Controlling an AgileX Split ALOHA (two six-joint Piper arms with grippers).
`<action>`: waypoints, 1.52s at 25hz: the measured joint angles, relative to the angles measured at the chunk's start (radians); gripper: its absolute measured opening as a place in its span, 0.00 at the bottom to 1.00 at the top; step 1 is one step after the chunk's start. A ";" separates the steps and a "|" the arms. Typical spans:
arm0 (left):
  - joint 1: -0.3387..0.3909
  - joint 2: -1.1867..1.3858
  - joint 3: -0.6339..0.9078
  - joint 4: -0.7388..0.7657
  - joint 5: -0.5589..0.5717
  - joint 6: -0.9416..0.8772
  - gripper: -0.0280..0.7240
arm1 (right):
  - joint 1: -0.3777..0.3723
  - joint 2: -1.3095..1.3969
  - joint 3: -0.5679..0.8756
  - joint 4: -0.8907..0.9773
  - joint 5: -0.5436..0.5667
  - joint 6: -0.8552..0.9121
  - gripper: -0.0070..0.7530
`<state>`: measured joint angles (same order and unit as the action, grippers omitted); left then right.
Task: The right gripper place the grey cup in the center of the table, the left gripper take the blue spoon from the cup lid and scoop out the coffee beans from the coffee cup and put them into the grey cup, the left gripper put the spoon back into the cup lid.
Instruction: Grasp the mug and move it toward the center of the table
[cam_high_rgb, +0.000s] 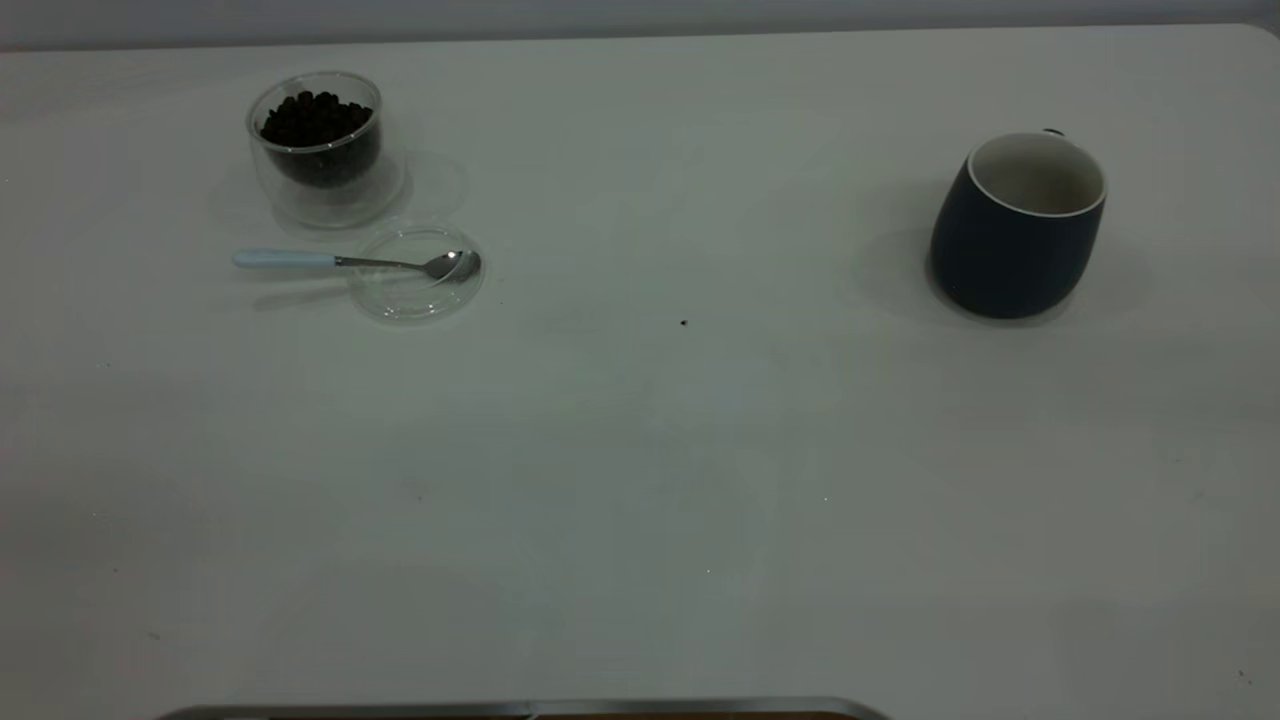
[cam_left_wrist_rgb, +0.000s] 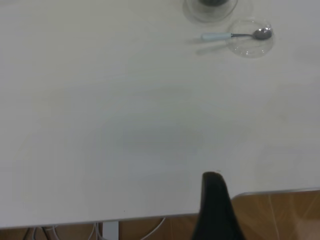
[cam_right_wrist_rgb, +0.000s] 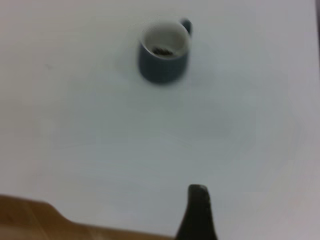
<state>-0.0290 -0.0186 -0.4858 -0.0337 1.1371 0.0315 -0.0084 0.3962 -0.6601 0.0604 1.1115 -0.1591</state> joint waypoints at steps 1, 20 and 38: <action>0.000 0.000 0.000 0.000 0.000 0.000 0.82 | 0.000 0.071 -0.020 -0.026 -0.011 -0.007 0.93; 0.000 0.000 0.000 0.000 0.000 0.000 0.82 | 0.000 1.207 -0.121 -0.174 -0.645 -0.545 0.95; 0.000 -0.001 0.000 0.000 0.000 0.000 0.82 | 0.000 1.758 -0.503 -0.160 -0.790 -0.762 0.88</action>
<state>-0.0290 -0.0195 -0.4858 -0.0337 1.1371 0.0315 -0.0084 2.1544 -1.1627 -0.0992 0.3212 -0.9209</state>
